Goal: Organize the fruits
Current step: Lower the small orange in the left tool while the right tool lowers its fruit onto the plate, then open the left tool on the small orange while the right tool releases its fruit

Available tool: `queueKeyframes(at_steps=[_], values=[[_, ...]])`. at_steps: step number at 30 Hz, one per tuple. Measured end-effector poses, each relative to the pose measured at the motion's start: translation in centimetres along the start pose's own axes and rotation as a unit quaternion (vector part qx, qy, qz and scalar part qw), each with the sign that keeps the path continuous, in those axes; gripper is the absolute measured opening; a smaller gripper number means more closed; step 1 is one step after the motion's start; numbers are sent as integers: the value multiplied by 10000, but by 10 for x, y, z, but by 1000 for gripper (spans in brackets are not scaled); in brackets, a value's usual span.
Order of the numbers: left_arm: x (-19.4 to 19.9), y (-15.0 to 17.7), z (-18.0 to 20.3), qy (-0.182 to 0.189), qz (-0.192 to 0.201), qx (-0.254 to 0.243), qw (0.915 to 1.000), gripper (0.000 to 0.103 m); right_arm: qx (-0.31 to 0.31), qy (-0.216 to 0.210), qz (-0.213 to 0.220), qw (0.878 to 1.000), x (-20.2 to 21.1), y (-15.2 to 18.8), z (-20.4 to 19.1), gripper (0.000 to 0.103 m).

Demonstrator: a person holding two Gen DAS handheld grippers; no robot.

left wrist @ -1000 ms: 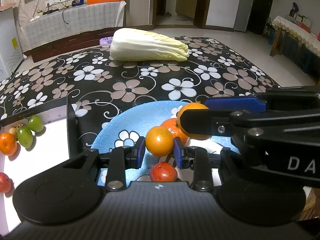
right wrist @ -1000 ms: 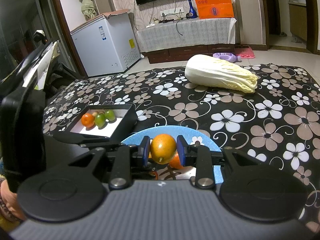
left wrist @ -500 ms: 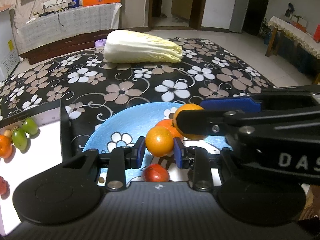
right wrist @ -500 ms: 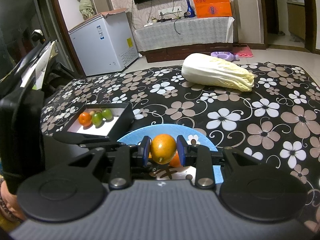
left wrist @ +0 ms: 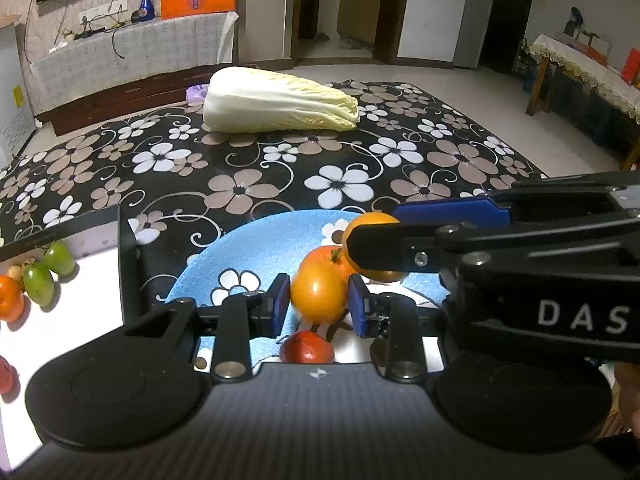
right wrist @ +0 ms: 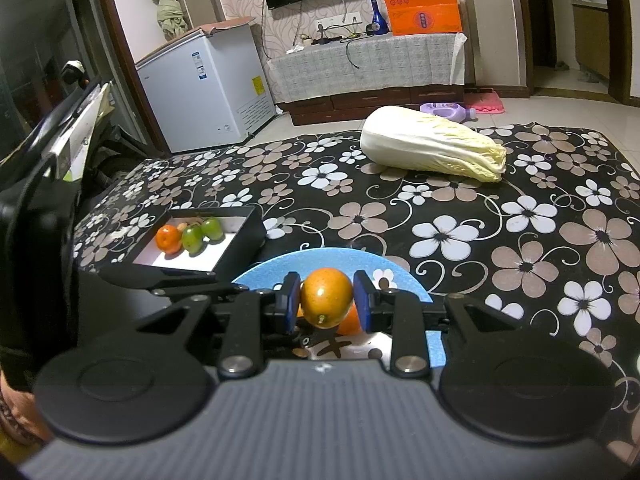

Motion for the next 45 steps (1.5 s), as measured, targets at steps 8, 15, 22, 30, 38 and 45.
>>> queueKeyframes(at_steps=[8, 15, 22, 30, 38, 45], values=[[2, 0, 1, 54, -4, -33, 10000, 37, -27, 40, -56, 10000, -3, 2, 4, 32], [5, 2, -2, 52, -25, -77, 10000, 47, -70, 74, -120, 9999, -6, 3, 7, 32], [13, 3, -5, 73, 37, -134, 9999, 55, -146, 167, -222, 9995, -10, 6, 12, 32], [21, 4, -11, 39, 58, -212, 9998, 61, -205, 174, -455, 9986, -18, 11, 14, 33], [28, 7, -14, 27, 85, -263, 9996, 63, -242, 201, -554, 9980, -21, 13, 15, 34], [34, 8, -21, 7, 116, -222, 9997, 63, -214, 139, -367, 9990, -17, 9, 11, 43]])
Point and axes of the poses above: each gripper's, at about its wrist camera, not at the fingertips, and x roughly against the way its jaws point, z to its right, y to its underside, the point moved 2 cm from there along -x, roughly the way its jaws point, and after that the axes turned 4 degrees about z, right-handed, at the moved point
